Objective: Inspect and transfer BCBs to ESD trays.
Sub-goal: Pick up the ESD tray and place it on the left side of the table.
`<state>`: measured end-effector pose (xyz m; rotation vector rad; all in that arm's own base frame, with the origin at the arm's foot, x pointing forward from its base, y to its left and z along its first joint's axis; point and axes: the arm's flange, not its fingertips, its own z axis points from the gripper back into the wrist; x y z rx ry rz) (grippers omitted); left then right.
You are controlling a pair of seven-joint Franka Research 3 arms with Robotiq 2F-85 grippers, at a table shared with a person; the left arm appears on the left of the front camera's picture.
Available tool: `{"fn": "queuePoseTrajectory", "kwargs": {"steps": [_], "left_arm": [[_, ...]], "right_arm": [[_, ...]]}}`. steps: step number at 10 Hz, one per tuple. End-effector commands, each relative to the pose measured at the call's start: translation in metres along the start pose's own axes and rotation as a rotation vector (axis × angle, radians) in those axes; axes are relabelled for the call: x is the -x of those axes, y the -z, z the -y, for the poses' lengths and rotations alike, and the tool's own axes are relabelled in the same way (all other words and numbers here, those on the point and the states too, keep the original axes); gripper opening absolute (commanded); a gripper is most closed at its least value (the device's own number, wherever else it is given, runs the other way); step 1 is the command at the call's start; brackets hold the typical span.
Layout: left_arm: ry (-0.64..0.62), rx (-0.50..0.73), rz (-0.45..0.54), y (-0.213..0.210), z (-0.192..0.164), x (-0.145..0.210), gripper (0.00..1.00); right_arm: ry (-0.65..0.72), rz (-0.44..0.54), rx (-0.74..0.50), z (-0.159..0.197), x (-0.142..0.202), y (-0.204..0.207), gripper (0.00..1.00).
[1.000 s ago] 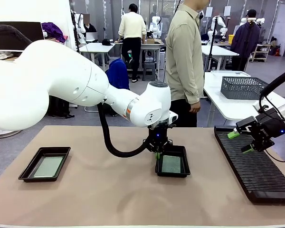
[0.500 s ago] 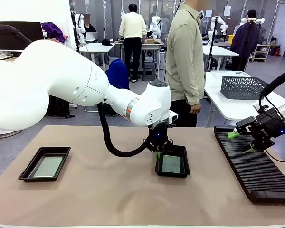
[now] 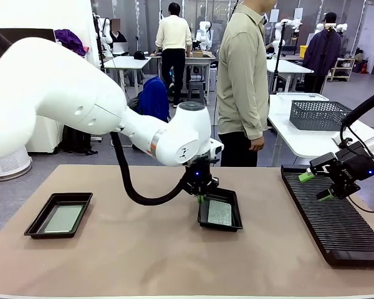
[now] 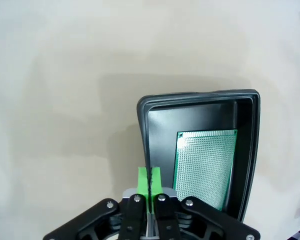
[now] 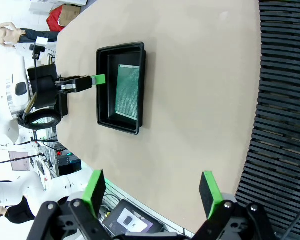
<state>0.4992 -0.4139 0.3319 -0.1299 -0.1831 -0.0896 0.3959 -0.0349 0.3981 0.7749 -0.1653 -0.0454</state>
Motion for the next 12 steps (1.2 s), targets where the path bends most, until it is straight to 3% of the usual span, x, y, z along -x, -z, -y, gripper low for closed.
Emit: {"fn": "queuePoseTrajectory", "kwargs": {"steps": [1,7,12], "left_arm": [[0.015,0.091,-0.002,-0.006,-0.038,0.019,0.03],[0.013,0.244,0.032,-0.016,-0.128,0.046,0.03],[-0.019,0.283,0.023,-0.037,-0.201,0.062,0.03]], "right_arm": [[0.006,0.004,0.0,-0.001,0.0,0.0,1.0],[0.006,0.004,0.0,-0.001,0.0,0.0,1.0],[0.006,0.004,0.0,-0.001,0.0,0.0,1.0]]}}
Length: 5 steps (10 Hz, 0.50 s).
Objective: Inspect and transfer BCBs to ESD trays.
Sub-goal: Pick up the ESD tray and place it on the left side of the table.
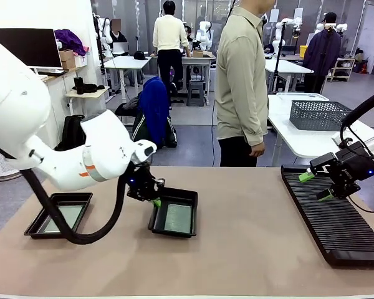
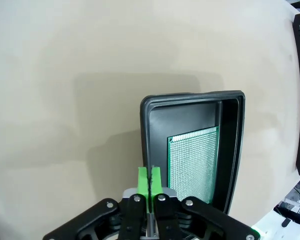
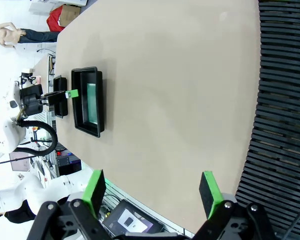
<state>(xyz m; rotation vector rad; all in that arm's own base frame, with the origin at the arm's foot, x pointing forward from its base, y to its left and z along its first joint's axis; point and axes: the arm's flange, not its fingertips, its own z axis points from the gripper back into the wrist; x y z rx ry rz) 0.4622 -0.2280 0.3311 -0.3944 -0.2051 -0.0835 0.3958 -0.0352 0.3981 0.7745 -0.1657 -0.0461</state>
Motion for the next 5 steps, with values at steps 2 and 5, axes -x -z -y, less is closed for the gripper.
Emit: {"fn": "queuePoseTrajectory", "kwargs": {"steps": [2,5], "left_arm": [[-0.011,0.034,-0.017,-0.025,-0.048,0.013,0.03],[-0.013,0.041,-0.031,-0.035,-0.079,0.015,0.03]], "right_arm": [[0.006,0.003,0.0,-0.001,0.0,0.0,1.0],[0.006,0.003,0.0,-0.001,0.0,0.0,1.0]]}}
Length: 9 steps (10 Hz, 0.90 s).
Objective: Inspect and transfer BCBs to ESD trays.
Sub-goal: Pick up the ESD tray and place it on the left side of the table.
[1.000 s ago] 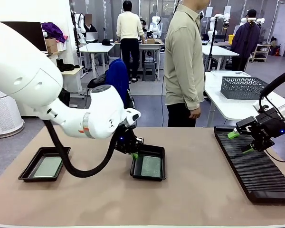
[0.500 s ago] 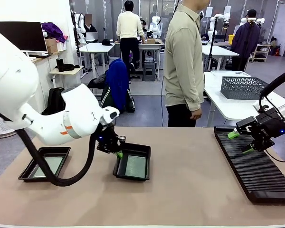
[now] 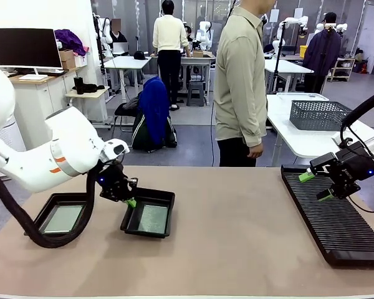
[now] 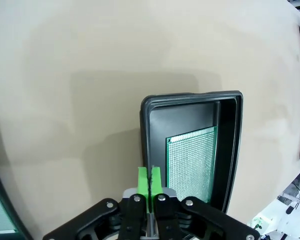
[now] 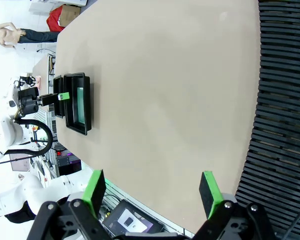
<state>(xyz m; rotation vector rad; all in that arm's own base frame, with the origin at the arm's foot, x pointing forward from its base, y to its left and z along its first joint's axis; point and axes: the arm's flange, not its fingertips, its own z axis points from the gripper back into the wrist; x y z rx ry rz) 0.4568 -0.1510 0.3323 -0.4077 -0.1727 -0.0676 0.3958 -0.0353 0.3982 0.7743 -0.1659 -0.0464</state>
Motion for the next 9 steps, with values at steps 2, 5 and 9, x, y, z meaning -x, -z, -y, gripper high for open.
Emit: {"fn": "queuePoseTrajectory", "kwargs": {"steps": [2,5,9], "left_arm": [[0.002,0.03,0.0,-0.01,-0.028,0.01,0.03],[-0.01,0.04,0.001,-0.018,-0.058,0.014,0.03],[-0.014,0.048,0.005,-0.026,-0.083,0.011,0.03]], "right_arm": [[0.006,0.003,-0.001,-0.001,0.0,0.001,1.0],[0.006,0.003,-0.001,-0.001,0.0,0.001,1.0],[0.006,0.003,-0.001,-0.001,0.0,0.001,1.0]]}}
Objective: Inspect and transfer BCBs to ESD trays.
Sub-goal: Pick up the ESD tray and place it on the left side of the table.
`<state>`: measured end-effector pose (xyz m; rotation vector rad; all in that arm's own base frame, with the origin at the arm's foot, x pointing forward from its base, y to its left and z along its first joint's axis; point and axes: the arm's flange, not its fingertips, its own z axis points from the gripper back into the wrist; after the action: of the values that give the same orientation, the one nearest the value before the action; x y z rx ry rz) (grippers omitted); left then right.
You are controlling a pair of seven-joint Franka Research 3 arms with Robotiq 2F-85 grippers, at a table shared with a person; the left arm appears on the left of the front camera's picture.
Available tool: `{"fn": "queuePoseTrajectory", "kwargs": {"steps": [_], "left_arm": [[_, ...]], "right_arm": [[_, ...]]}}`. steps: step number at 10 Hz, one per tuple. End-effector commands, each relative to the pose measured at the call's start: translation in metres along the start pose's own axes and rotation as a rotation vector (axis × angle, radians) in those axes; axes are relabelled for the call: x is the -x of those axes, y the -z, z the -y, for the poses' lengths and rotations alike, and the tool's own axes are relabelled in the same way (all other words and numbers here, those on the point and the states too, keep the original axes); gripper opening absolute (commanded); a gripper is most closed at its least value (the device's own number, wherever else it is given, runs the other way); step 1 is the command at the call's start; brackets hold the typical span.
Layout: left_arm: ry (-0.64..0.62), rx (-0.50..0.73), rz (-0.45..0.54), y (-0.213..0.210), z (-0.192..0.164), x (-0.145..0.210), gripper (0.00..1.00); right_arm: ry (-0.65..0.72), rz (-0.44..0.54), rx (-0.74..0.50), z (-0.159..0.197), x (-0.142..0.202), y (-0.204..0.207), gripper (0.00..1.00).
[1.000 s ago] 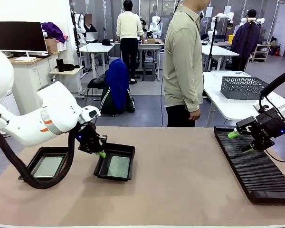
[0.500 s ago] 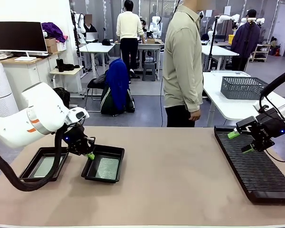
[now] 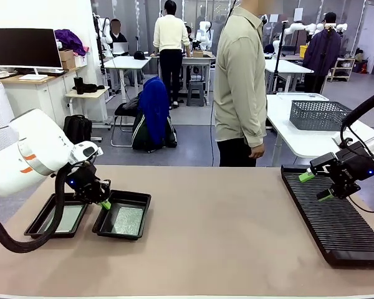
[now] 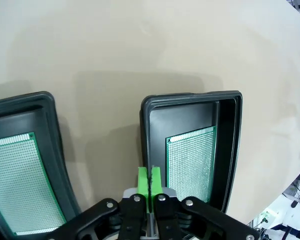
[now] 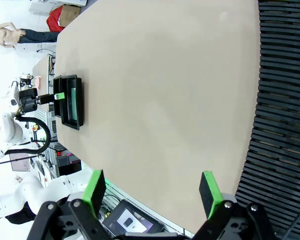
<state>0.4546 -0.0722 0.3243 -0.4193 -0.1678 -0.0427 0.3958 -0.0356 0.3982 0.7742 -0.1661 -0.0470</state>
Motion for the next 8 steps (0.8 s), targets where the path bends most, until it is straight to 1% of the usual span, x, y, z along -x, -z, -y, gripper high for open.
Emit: {"fn": "queuePoseTrajectory", "kwargs": {"steps": [1,5,8], "left_arm": [[0.01,0.036,-0.002,-0.001,-0.012,0.004,0.03],[-0.016,0.024,0.007,0.0,-0.023,0.005,0.03],[-0.043,-0.017,0.008,0.005,-0.024,0.005,0.03]], "right_arm": [[0.005,0.002,-0.001,-0.001,0.0,0.001,1.0],[0.005,0.002,-0.001,-0.001,0.0,0.001,1.0],[0.005,0.002,-0.001,-0.001,0.0,0.001,1.0]]}}
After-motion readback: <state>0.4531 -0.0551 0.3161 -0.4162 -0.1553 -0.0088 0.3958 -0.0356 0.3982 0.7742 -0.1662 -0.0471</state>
